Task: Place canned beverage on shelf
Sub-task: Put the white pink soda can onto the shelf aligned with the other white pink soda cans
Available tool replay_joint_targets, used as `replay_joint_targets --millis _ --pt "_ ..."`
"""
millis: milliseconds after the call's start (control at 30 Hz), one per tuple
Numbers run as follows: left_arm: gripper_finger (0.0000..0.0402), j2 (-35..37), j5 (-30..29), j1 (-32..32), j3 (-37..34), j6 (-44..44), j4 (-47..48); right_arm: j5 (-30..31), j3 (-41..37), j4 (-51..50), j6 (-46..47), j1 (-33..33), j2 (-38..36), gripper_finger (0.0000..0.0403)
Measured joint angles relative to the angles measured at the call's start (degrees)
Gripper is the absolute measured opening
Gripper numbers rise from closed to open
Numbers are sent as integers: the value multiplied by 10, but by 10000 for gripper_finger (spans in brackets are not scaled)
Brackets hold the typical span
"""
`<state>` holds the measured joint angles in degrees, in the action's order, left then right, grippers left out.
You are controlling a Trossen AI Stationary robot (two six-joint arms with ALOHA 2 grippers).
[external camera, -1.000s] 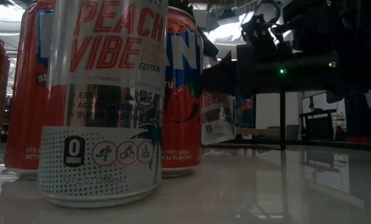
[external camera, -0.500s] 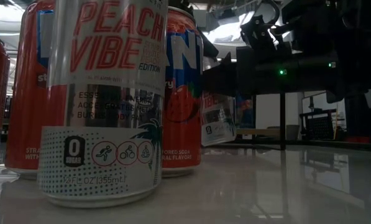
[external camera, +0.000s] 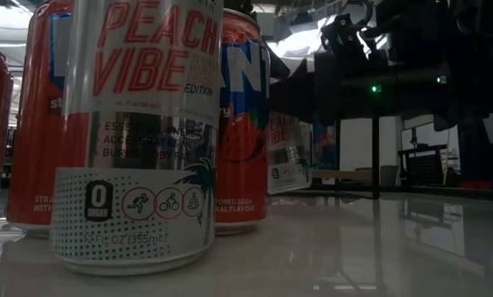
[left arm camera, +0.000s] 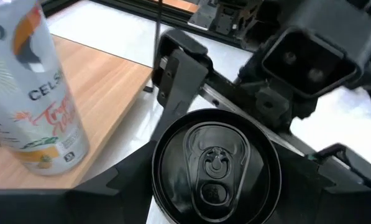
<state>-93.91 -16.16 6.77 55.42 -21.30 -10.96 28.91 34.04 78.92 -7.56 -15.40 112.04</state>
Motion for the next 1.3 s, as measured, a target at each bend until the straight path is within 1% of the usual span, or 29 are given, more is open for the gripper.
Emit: replay_joint_targets --millis 100,167,333,567,700,833,967,1200,1267,1300 --pt "241 0 20 -7 0 0 -1 -5 -1 -28 1 0 -17 387" --pt "241 0 24 -11 0 0 -1 -11 -1 -72 6 0 -36 387" --pt "241 0 30 -16 0 15 1 -16 0 -201 59 0 -91 387" --pt "241 0 39 -18 0 29 28 -18 0 -372 75 0 -197 388" --pt "241 0 38 -18 0 60 28 -45 0 -449 75 0 -262 388" --pt "241 0 42 -23 0 78 28 -69 0 -490 76 0 -313 388" --pt "241 0 62 -32 0 84 28 -91 0 -508 86 0 -346 388" --pt "241 1 124 -50 1 84 28 -93 0 -509 90 0 -359 388" --pt "241 1 140 -55 11 84 47 -93 0 -509 90 0 -359 388" --pt "241 1 144 -56 24 84 72 -93 0 -509 90 0 -359 388"
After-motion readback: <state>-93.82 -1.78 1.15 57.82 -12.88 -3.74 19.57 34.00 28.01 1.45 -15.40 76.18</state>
